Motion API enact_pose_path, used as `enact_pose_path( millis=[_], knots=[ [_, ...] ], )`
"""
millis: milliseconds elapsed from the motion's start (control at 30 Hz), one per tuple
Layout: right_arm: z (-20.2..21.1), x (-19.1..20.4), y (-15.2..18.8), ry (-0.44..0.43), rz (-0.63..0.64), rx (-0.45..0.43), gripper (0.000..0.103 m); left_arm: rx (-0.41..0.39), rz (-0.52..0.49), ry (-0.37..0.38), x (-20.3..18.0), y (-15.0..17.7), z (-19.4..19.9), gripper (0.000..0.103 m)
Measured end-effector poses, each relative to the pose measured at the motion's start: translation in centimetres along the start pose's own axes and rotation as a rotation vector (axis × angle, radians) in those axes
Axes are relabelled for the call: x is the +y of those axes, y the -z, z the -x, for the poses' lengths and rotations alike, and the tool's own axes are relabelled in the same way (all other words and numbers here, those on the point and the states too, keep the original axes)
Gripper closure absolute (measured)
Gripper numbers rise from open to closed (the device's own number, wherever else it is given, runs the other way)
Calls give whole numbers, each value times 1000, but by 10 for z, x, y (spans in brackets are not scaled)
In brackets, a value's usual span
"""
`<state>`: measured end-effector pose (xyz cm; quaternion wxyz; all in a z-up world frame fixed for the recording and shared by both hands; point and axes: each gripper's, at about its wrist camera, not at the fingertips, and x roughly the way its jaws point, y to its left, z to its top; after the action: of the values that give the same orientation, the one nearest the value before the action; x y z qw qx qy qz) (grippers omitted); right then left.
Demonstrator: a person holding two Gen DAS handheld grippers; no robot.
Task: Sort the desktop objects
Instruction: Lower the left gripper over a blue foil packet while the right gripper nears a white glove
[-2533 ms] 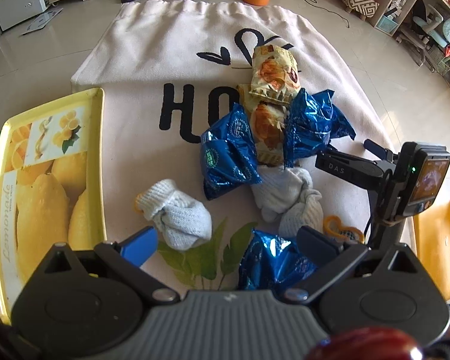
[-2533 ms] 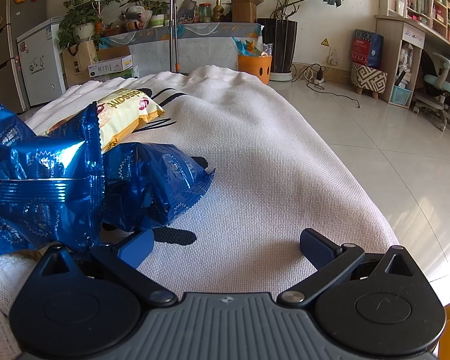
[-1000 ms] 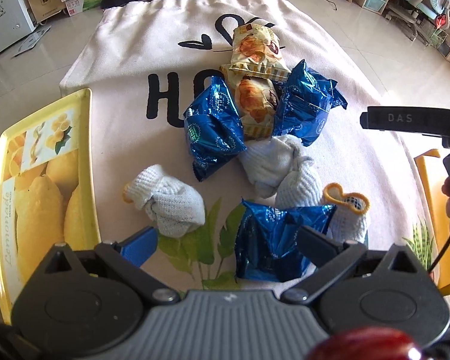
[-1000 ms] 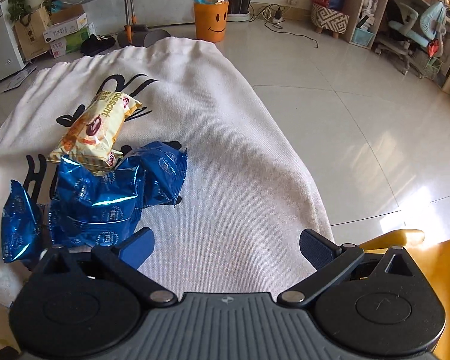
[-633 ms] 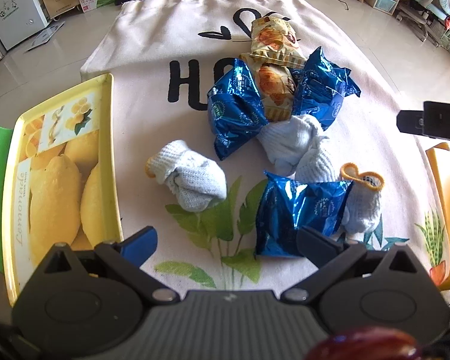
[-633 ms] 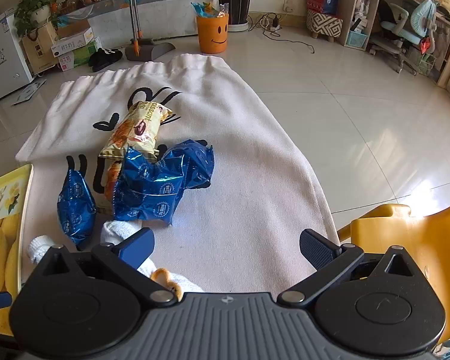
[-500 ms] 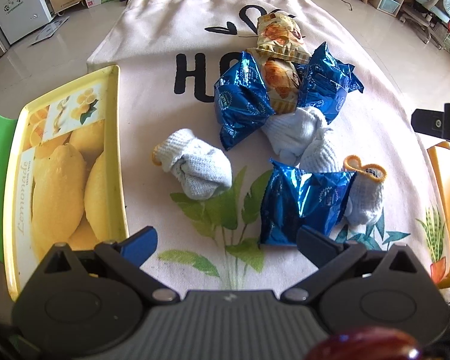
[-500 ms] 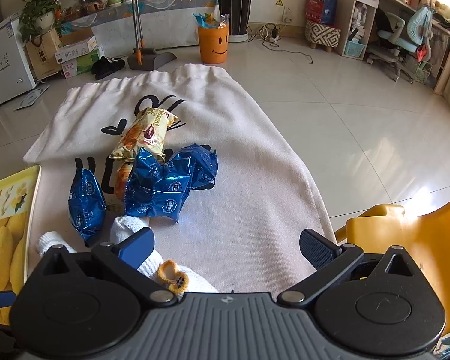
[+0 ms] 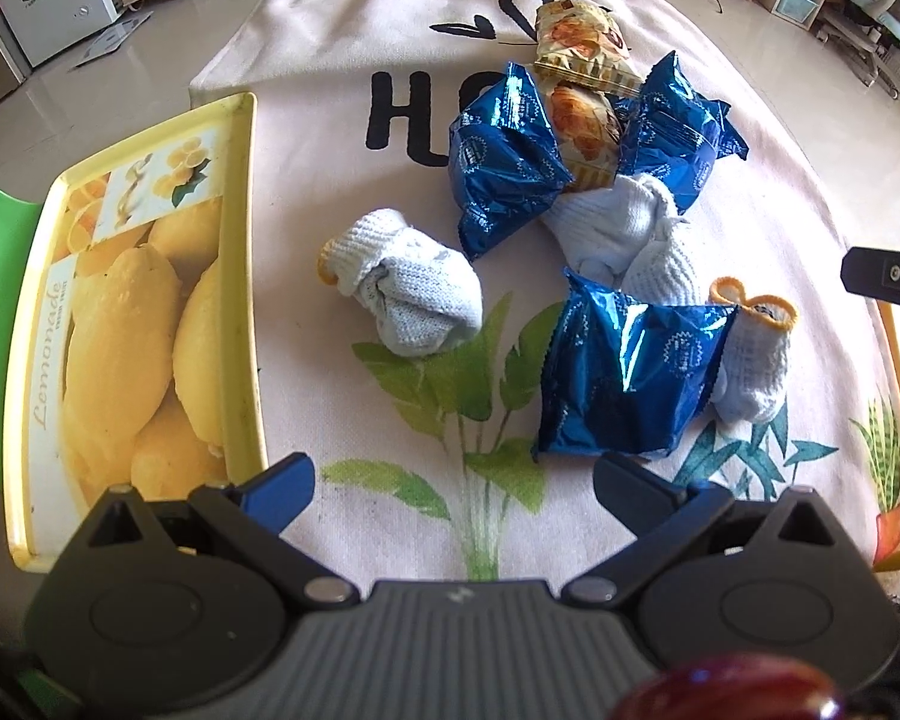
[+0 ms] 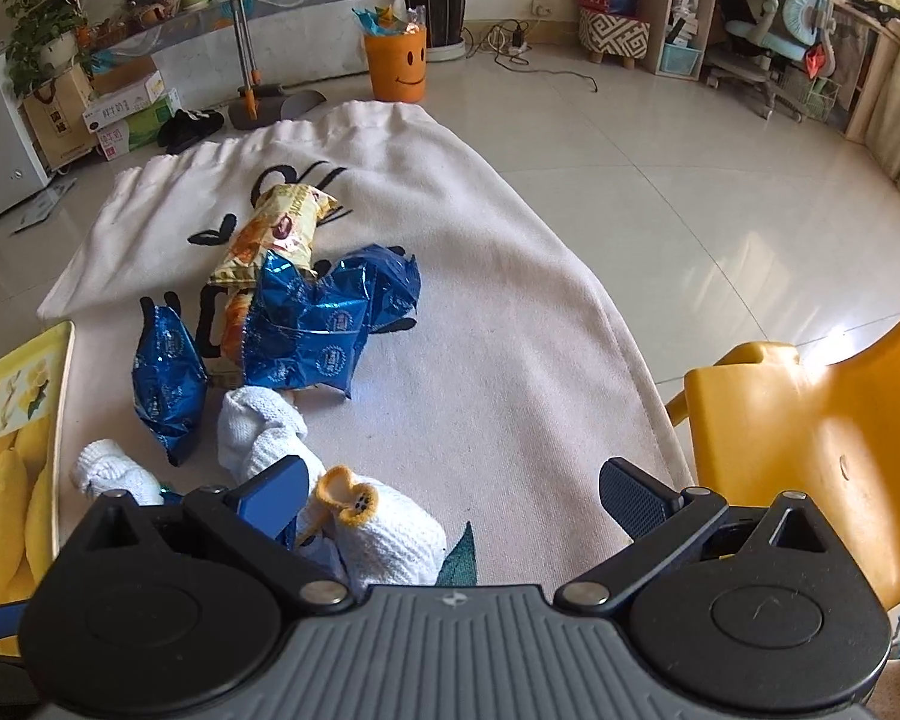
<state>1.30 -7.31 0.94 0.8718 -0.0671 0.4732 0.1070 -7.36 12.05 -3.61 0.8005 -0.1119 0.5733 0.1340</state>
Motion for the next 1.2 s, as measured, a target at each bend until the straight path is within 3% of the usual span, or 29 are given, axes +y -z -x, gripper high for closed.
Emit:
enact_pose_path(
  millis=[167,533,867,1200],
  knots=[
    [-13,-15,1,0,-108,51,1,30,60,23,8,-4,-7,0],
    [-26,-36,3,10,-259,121,1,-10,144,63,24,-16,-3,1],
    [-30,-37,4,-44,-290,169,1,-16,60,112,-3,-12,-6,0],
    [-34,-36,2,-24,-288,181,1,-33,0,123,-29,-12,-12,0]
  ],
)
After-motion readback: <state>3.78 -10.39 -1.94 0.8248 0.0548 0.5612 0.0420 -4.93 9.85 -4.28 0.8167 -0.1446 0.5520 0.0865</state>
